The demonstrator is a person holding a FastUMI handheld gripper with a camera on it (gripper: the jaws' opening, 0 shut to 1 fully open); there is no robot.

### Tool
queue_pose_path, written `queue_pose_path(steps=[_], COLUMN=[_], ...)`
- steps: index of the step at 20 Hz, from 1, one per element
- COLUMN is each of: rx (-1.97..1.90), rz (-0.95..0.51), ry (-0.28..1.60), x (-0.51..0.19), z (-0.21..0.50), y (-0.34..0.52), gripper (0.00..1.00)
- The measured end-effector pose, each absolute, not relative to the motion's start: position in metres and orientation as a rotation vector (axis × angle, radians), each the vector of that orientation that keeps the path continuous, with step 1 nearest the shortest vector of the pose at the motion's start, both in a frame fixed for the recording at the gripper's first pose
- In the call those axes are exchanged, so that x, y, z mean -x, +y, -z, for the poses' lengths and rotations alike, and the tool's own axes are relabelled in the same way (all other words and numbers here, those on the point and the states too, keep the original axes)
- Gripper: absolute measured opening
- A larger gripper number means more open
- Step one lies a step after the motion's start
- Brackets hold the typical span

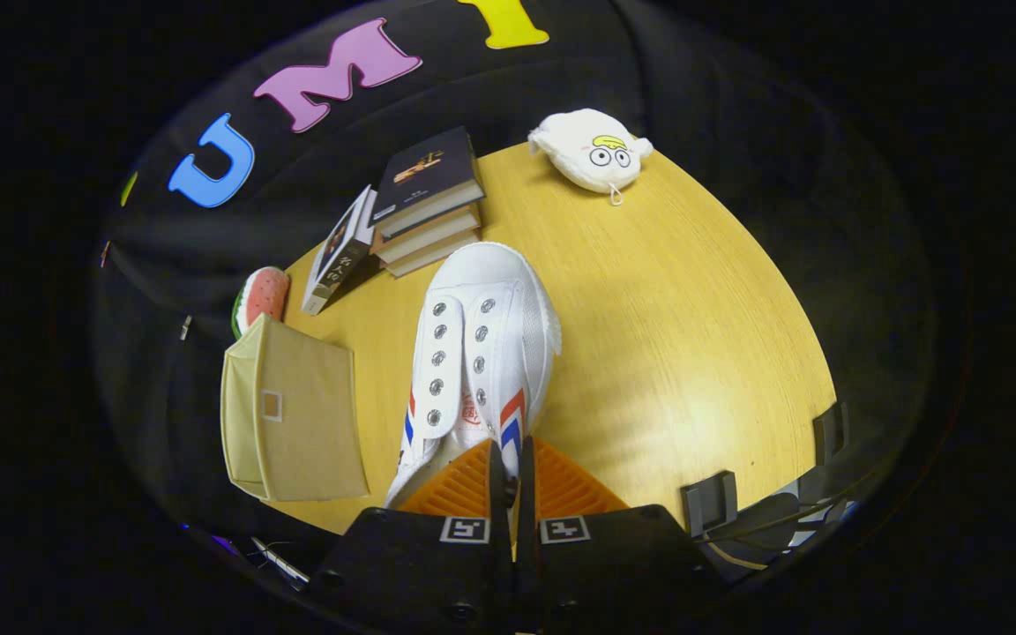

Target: Open the storage box then place both shoes into the box .Put the left shoe in first, then the right shoe, with the right side of both shoes facing outward in a uniform manner.

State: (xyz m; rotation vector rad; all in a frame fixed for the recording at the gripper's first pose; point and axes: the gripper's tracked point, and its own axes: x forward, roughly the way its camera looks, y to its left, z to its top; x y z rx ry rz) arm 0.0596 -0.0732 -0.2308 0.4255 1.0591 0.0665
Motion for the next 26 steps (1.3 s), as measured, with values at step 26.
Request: queue_pose_path(steps=[26], rx=[-0.372], rz=[-0.311], ry=[1.046], x=[-0.088], z=[0.167], y=[0.22], gripper=[0.06])
